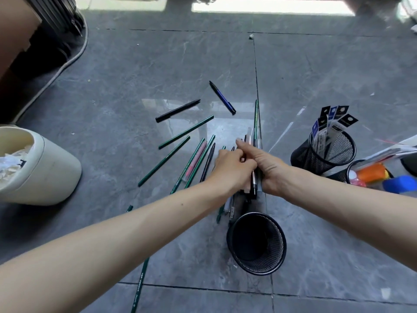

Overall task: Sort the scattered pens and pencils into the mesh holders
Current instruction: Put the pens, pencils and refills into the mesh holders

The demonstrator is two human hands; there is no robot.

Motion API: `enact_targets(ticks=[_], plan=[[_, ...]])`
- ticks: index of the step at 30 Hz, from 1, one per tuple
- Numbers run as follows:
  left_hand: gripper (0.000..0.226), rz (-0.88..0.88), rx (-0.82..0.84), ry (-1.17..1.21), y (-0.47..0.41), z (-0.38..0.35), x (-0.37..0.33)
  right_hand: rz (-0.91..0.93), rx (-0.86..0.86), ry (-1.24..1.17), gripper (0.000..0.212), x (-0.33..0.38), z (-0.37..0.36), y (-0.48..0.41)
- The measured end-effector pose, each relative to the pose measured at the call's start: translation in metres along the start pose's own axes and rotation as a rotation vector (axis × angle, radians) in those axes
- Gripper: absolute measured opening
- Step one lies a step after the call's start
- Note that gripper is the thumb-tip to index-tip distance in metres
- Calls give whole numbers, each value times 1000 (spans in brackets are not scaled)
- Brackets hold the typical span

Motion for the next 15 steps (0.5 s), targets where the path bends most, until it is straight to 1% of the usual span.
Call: enact_targets(ticks=[2,3,4,5,7,9,10,12,13,15], plan=[[22,-16,-51,56,-1,6,8,-10,10,-19,18,2,4,1],[21,-37,-72,87,-3,12,11,-11,-3,-22,15,2,7,1],[20,-52,-114,61,-5,21,16,-8,-25,-20,14,3,9,2],[17,-64,-179,-50,-8,31,21,-6,-46,-12,14,3,11,3],[9,-58,-295,-390,-16,51,37,-31,-61,18,11,2,15,5],[5,8,-328,-625,-20,64,54,-83,-40,73,5,0,17,7],[2,49,-315,-685,-20,67,62,-111,-20,101,4,-1,17,8],[7,96,-300,-735,-21,69,74,-166,13,143,6,-4,16,9],[11,101,-301,-738,-21,70,76,-182,24,159,4,-5,15,10],[14,87,-310,-763,-22,71,75,-190,25,195,11,-5,15,10]])
Point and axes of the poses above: each hand's wrist, its own y-axis away from the middle knuckle, its own z-axis out of the back of the hand, x = y × z, the point moved 2 cm from there along -y, towards the middle knuckle, and after that the axes turned 7 degrees about -z, right-handed, at the moved point
